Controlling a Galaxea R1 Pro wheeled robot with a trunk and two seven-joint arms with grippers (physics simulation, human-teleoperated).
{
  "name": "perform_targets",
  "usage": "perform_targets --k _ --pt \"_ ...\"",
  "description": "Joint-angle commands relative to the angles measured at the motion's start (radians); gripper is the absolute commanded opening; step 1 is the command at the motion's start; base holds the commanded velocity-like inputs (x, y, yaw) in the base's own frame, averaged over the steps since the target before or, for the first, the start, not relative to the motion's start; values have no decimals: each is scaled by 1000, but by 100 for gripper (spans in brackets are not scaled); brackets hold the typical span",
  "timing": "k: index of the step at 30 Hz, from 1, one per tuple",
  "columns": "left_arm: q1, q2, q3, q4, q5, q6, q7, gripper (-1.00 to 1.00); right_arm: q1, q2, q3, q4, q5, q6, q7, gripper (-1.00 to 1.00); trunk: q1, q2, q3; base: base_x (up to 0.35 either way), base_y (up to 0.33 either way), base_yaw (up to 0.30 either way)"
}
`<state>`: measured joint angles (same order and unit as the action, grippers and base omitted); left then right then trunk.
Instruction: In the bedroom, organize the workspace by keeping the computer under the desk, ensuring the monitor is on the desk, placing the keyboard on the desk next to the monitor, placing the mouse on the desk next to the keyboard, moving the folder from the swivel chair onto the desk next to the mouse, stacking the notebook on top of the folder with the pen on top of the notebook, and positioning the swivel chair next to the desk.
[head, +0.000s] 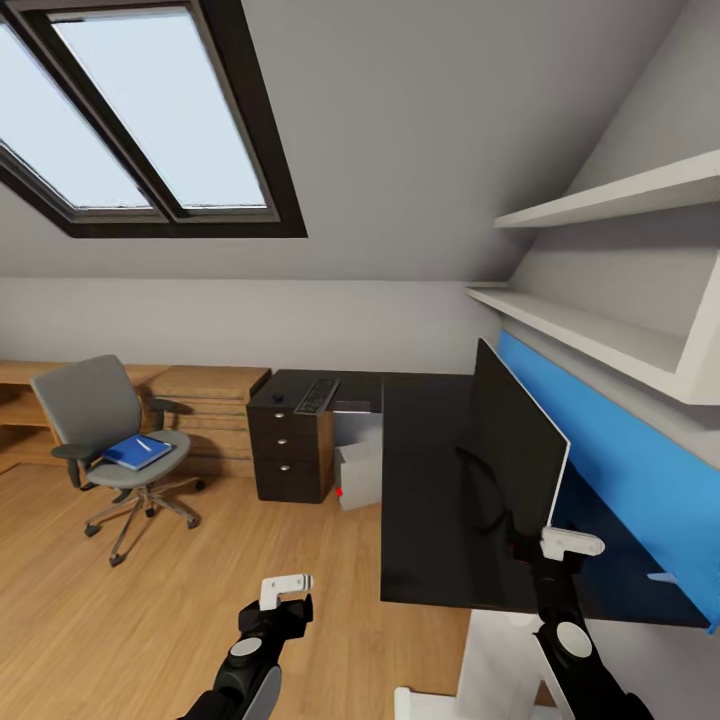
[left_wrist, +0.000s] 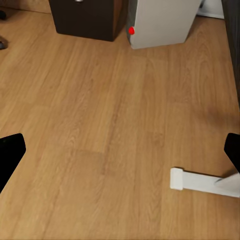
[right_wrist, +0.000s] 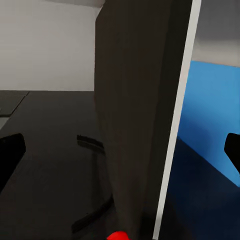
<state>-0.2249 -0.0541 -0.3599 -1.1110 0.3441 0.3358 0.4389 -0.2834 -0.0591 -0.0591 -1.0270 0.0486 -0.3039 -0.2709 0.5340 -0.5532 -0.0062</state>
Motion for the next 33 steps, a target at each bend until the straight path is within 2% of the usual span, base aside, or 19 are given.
perform_targets --k 1,5,33 --pt "-1 0 -4 -1 9 2 8 100 0 0 1 1 5 -1 -5 100 0 -1 -1 10 -178 0" --pt "-1 0 -9 -1 9 3 9 100 0 -1 1 1 5 -1 -5 100 0 -1 -1 4 -147 0" --pt "-1 0 -10 -1 11 3 9 100 0 0 1 1 5 -1 -5 100 0 -1 -1 111 -2 0"
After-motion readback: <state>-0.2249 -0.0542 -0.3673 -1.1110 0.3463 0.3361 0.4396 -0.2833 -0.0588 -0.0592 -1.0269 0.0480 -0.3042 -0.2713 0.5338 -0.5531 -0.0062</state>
